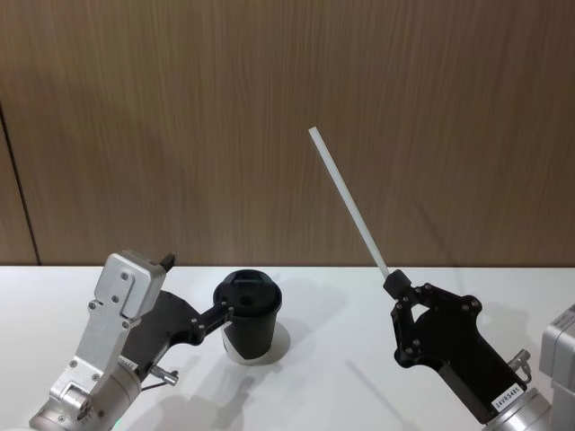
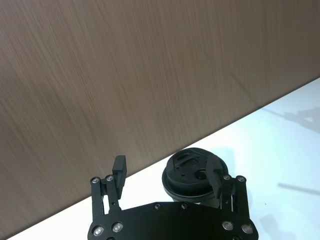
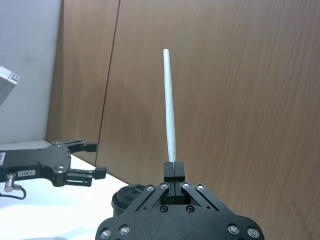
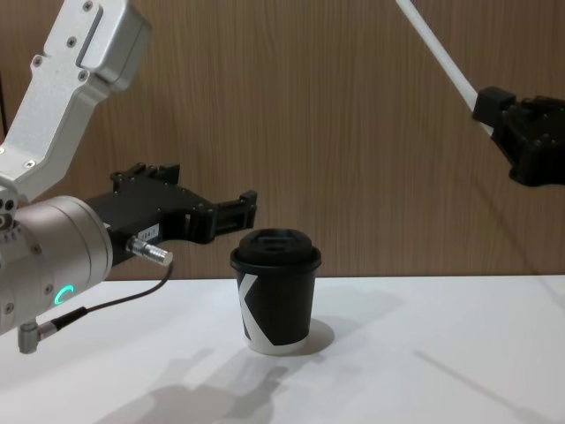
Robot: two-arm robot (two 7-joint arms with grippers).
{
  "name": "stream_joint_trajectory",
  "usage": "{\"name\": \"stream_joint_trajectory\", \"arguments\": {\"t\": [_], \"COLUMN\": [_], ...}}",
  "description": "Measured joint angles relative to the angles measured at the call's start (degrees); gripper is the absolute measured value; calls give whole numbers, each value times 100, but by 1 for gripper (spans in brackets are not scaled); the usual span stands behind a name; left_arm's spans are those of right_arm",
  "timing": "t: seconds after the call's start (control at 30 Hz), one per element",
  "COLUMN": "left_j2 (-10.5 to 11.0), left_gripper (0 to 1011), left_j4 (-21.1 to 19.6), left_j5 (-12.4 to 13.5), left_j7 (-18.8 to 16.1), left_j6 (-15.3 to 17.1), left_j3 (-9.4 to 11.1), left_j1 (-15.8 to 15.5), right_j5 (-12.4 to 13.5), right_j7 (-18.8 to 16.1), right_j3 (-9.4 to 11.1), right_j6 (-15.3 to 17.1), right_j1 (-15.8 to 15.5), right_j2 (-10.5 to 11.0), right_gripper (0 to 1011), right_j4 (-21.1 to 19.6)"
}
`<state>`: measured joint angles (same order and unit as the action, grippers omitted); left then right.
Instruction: Pick up the straw with one hand, pass it to the other hand, and insert it into the cup.
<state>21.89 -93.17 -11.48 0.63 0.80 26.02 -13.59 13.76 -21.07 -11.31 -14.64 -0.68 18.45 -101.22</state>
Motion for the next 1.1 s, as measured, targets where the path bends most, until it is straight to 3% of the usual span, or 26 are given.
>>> {"name": "stream_joint_trajectory", "arguments": {"t": [0.33, 0.53, 0.87, 1.1], "left_j2": [5, 48, 118, 145], "left_gripper": [1003, 1003, 1003, 1003], "left_j4": [-3, -17, -88, -170], "left_j5": [-14, -161, -698, -1325], "left_j7": [56, 312, 979, 1599], "left_j6": [-10, -87, -143, -35], "left_j3": [-6, -34, -147, -277], "left_j1": [1, -18, -68, -119], "right_j5": [51, 68, 82, 86], "right_j7": [-43, -56, -67, -71], "right_j3": [-35, -47, -58, -62], "right_j6": [-29, -41, -49, -52], "right_j1": [39, 51, 61, 64], "right_j2": [6, 10, 13, 13], "right_gripper": [1, 2, 2, 2], "right_j4": [37, 48, 59, 63]}}
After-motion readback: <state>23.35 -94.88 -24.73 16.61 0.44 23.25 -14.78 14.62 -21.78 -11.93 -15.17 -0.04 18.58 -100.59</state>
